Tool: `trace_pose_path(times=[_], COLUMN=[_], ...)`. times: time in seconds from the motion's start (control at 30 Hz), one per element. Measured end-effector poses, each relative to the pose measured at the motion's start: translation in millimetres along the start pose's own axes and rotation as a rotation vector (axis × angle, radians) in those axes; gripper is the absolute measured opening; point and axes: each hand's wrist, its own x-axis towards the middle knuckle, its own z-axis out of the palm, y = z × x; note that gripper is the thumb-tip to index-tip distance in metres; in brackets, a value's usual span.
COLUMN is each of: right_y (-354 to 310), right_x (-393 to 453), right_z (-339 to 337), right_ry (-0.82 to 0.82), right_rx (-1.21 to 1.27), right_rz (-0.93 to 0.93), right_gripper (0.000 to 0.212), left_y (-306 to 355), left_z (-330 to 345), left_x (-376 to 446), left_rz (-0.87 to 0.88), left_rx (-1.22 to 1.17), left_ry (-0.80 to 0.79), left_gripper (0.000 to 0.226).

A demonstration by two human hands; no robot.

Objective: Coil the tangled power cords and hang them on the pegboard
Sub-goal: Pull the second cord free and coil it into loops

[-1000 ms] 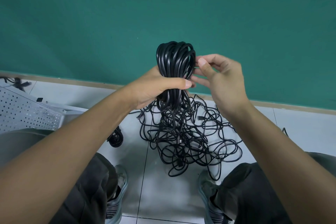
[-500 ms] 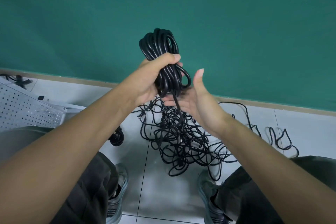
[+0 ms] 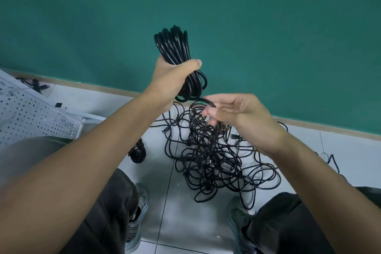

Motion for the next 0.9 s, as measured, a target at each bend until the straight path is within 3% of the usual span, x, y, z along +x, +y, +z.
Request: trace_pose_path(times=[0.13, 0.3, 0.43, 0.63, 0.8, 0.9], right_y=[-5, -9, -12, -6, -2, -2], right_x=[0, -1, 2, 8, 8, 10], right_z=[-16, -14, -17, -22, -23, -25], right_ry=[0.105, 0.308, 0.468, 0.418, 0.368, 0.372], right_rx=[-0.068, -0.373, -0.312, -0.287, -0.073, -0.07], right_rz=[-0.085, -0.259, -0.267, -0.262, -0.167, -0.139], right_gripper=[0.024, 0.016, 0.035, 0.03, 0.038, 0.042], left_y=[0, 3, 6, 9, 4, 4], left_z=[6, 10, 13, 12, 11, 9], left_x=[-8, -20, -32, -35, -34, -33], left_rz=[0.028, -0.048, -0.187, -0.285, -0.301, -0.298], left_rx=[0.064, 0.051, -0.043, -0.109, -0.153, -0.115], left_ry=[-0.242, -0.479, -0.572, -0.636, -0.723, -0.794], left_gripper=[0.03, 0.018, 0.017, 0.017, 0.042, 0.058])
